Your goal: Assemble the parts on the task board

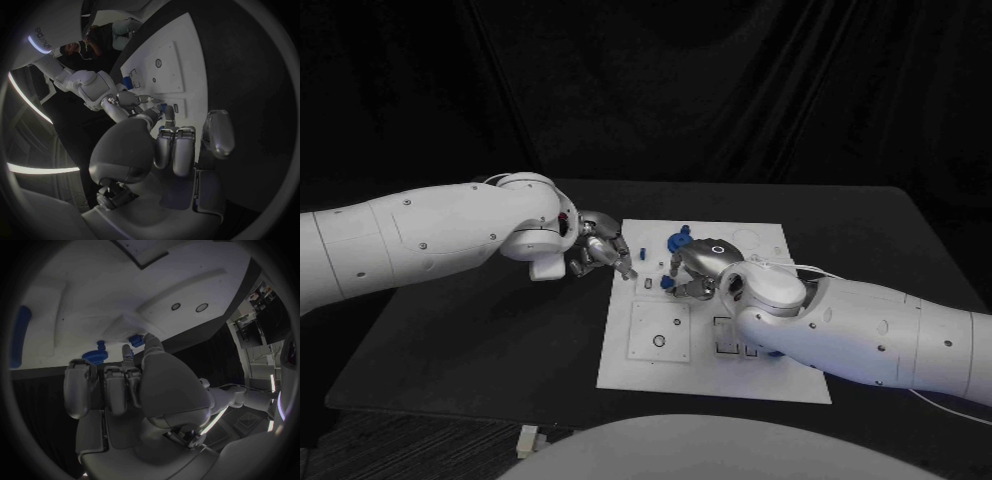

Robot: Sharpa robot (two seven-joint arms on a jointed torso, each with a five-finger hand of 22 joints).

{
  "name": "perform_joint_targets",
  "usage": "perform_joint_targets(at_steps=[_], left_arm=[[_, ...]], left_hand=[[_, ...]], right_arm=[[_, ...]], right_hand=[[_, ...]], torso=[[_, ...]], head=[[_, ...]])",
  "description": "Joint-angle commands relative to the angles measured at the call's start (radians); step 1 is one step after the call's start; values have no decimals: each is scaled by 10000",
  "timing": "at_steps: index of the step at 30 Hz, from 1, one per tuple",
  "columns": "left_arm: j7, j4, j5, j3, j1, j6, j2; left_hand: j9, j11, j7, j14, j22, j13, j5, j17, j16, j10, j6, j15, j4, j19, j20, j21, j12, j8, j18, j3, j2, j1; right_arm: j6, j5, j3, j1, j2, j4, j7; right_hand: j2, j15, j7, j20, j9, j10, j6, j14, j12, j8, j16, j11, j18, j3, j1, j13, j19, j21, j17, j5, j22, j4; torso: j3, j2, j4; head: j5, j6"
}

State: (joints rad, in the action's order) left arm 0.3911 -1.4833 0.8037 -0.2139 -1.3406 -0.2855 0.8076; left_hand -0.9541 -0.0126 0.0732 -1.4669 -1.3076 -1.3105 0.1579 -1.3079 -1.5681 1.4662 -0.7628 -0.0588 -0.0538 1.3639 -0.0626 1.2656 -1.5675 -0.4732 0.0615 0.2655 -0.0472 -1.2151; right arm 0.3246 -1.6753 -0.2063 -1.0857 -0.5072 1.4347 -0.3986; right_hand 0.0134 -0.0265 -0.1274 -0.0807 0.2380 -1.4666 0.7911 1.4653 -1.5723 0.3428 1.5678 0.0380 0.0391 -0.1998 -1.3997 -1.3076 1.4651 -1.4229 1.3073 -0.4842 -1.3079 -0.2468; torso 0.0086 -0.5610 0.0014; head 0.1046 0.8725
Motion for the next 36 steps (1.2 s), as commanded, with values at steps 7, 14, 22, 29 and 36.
perform_joint_targets(at_steps=[7, 14, 22, 29, 36], left_arm=[[-146, 33, -102, 8, 32, -120, -47], [-163, 78, -102, 8, 57, -129, -57], [-183, 140, -102, 8, 105, -145, -82], [-226, 203, -102, 8, 123, -100, -110], [-380, 262, -102, 7, 142, 20, -162]], left_hand=[[16, 99, -2, -1038, -1177, -2603, 79, -2629, -27, 1046, 55, 102, -61, -123, 13, -142, -33, -17, 146, -5, -20, -120], [21, 104, -1, -1038, -1176, -2603, 104, -2629, -27, 1046, 61, 109, -63, -146, 3, -169, -33, -28, 151, 10, -33, -156], [30, 109, 4, -1038, -1150, -2603, 133, -2629, -27, 1046, 77, 115, -62, -207, -5, -252, -33, -32, 170, 29, -45, -196], [38, 119, 5, -1038, -1141, -2603, 150, -2629, -27, 1046, 74, 121, -74, -236, -12, -292, -33, -38, 178, 42, -65, -212], [84, 134, 26, -1038, -1129, -2603, 192, -2629, -27, 1046, 135, 139, -69, -304, -33, -382, -33, -11, 195, 88, -79, -302]], right_arm=[[-66, -100, 5, 85, 147, -133, 242], [-109, -100, 5, 125, 205, -207, 307], [-213, -100, 5, 161, 255, -302, 337], [-4, -100, 5, 171, 218, -293, 444], [541, -100, 5, 173, 111, -150, 600]], right_hand=[[103, 65, 20, -68, 67, -1042, -24, 1055, 15, 139, 30, 73, -3, 86, -120, -2632, 282, 58, 2635, -276, -2116, 144], [107, 64, 21, -71, 133, -1042, 14, 1055, 15, 254, 30, 76, 3, 260, -360, -2632, 265, 80, 2635, -1028, -2110, 329], [112, 27, 97, -50, 246, -1042, 348, 1055, 15, 483, 30, 21, 10, 588, -701, -2632, 249, 99, 2635, -1743, -2104, 590], [-71, -84, 222, 64, 385, -1042, 679, 1055, 15, 662, 30, -100, 15, 1623, -993, -2632, 231, 117, 2635, -381, -2097, 757], [-312, -138, 303, 106, 519, -1042, 911, 1055, 15, 820, 30, -167, 8, 2330, -898, -2632, 245, 88, 2635, -298, -2106, 793]], torso=[[0, 2, 1], [-2, 4, -1], [-11, 6, 1], [-6, -4, 2], [-11, -6, 17]], head=[[3, 1], [3, 1], [33, 1], [53, 1], [44, 1]])
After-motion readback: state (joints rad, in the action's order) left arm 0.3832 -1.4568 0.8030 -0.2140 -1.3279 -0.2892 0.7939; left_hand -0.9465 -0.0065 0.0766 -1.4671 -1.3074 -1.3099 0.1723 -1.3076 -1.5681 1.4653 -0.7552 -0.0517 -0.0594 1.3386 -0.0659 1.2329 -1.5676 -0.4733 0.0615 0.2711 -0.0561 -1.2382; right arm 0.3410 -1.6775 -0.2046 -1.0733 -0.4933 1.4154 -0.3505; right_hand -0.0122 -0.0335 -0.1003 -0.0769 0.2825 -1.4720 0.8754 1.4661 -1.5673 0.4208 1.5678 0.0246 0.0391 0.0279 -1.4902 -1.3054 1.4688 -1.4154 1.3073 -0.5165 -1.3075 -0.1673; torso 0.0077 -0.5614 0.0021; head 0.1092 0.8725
